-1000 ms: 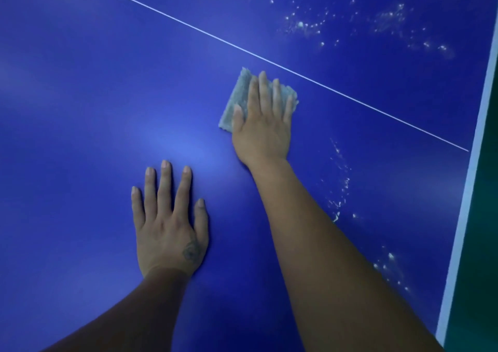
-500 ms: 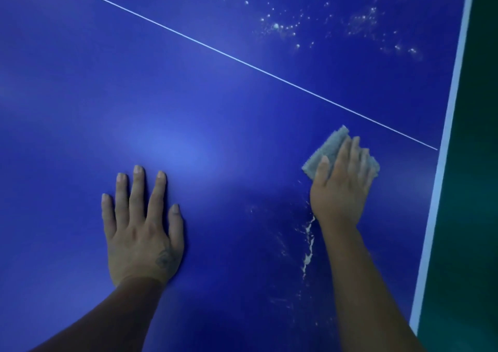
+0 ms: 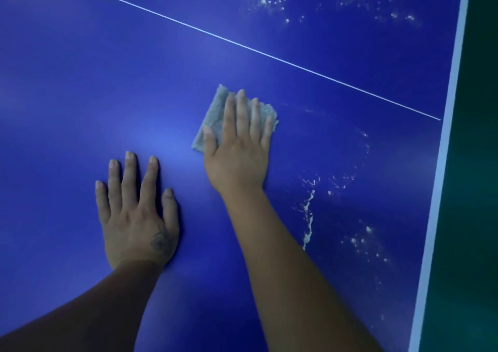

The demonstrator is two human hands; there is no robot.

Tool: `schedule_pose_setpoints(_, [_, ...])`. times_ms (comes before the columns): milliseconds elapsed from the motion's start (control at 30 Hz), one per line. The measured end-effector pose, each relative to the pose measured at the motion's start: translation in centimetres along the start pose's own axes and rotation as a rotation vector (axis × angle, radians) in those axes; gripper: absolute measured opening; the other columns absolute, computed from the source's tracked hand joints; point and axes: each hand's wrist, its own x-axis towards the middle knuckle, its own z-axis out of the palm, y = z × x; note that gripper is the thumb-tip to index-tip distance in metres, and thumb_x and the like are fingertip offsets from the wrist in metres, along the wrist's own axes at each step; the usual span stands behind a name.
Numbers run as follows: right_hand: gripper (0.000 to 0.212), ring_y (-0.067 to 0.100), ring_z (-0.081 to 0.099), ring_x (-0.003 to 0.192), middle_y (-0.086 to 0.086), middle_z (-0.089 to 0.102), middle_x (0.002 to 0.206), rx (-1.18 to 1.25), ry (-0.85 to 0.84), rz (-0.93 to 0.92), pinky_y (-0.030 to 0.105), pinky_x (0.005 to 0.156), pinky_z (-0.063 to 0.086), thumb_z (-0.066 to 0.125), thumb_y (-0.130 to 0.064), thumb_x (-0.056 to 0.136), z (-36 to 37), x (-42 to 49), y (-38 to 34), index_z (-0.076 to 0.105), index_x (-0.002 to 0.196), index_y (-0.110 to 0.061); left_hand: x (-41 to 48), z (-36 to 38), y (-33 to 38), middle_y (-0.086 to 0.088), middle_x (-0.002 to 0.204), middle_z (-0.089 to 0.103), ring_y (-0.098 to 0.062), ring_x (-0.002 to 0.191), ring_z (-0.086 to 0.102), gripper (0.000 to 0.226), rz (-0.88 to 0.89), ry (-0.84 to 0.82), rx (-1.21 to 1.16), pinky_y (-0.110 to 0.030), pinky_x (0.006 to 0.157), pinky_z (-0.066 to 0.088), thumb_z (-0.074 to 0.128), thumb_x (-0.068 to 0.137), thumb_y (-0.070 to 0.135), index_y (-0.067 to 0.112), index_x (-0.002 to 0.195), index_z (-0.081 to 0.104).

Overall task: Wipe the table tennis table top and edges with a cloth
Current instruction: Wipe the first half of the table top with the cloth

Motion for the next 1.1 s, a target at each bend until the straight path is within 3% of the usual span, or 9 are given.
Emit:
schedule_pose_setpoints(100, [0.072,0.026,0.000,0.167,0.003,0.006,0.181,-0.005,-0.022,-0.024,0.055,0.134,0.001,0.021,-0.057,0.113,-0.5,-4.1,3.6,0.015,0.172,-0.016,-0.1,0.0,-0.1,-0.009,0.178,0.023,-0.031,0.167,0.011,0.063,0.001,-0.012,0.005,-0.058,0.133,0.007,0.037,0.108,0.042,0.019,0.167,0.038])
schedule_pose_setpoints(267, [0.072,0.028,0.000,0.167,0.004,0.002,0.181,-0.073,-0.078,0.157,0.058,0.133,0.007,0.018,-0.055,0.114,-1.9,-10.0,11.3,0.008,0.172,-0.014,0.0,-0.1,0.0,-0.009,0.178,0.022,-0.030,0.167,0.010,0.064,-0.012,-0.019,-0.007,-0.054,0.134,0.004,0.036,0.107,0.042,0.020,0.167,0.037])
schedule_pose_setpoints(367, [0.072,0.031,-0.003,0.167,0.008,-0.001,0.180,-0.073,-0.097,0.229,0.061,0.132,0.006,0.013,-0.053,0.113,-2.0,-9.9,10.5,0.004,0.172,-0.013,0.0,0.0,-0.1,-0.009,0.178,0.022,-0.029,0.167,0.009,0.063,-0.011,-0.020,-0.003,-0.053,0.135,0.002,0.036,0.108,0.043,0.020,0.167,0.037])
schedule_pose_setpoints(600, [0.069,0.034,-0.003,0.166,0.008,0.004,0.181,-0.059,-0.028,-0.056,0.059,0.132,-0.002,0.021,-0.052,0.112,-0.3,0.1,2.1,0.010,0.173,-0.022,0.0,0.3,-0.3,-0.009,0.178,0.022,-0.030,0.167,0.011,0.063,0.012,0.008,0.010,-0.056,0.134,0.007,0.035,0.108,0.044,0.020,0.167,0.036])
schedule_pose_setpoints(733, [0.070,0.034,0.003,0.166,0.003,0.012,0.180,-0.074,-0.015,-0.102,0.059,0.133,0.001,0.024,-0.054,0.108,-0.9,4.1,4.1,0.016,0.172,-0.027,-0.1,0.5,-0.4,-0.007,0.179,0.021,-0.028,0.167,0.009,0.063,0.012,0.006,0.006,-0.055,0.134,0.006,0.036,0.108,0.044,0.022,0.167,0.035])
schedule_pose_setpoints(967, [0.066,0.034,0.003,0.166,0.006,0.005,0.181,-0.097,-0.022,0.246,0.059,0.133,0.004,0.022,-0.048,0.113,-4.2,3.2,18.6,0.006,0.173,-0.024,-0.1,0.0,-0.1,-0.009,0.178,0.022,-0.030,0.167,0.009,0.064,-0.008,-0.016,-0.008,-0.057,0.134,0.007,0.036,0.108,0.044,0.020,0.167,0.037])
schedule_pose_setpoints(1100, [0.066,0.037,-0.004,0.166,0.011,-0.003,0.180,-0.077,-0.039,0.357,0.063,0.132,-0.002,0.016,-0.044,0.111,-4.1,0.9,18.2,-0.008,0.171,-0.031,0.0,-0.3,0.1,-0.011,0.177,0.024,-0.033,0.166,0.012,0.064,-0.006,-0.014,-0.006,-0.056,0.134,0.006,0.038,0.108,0.042,0.018,0.167,0.039])
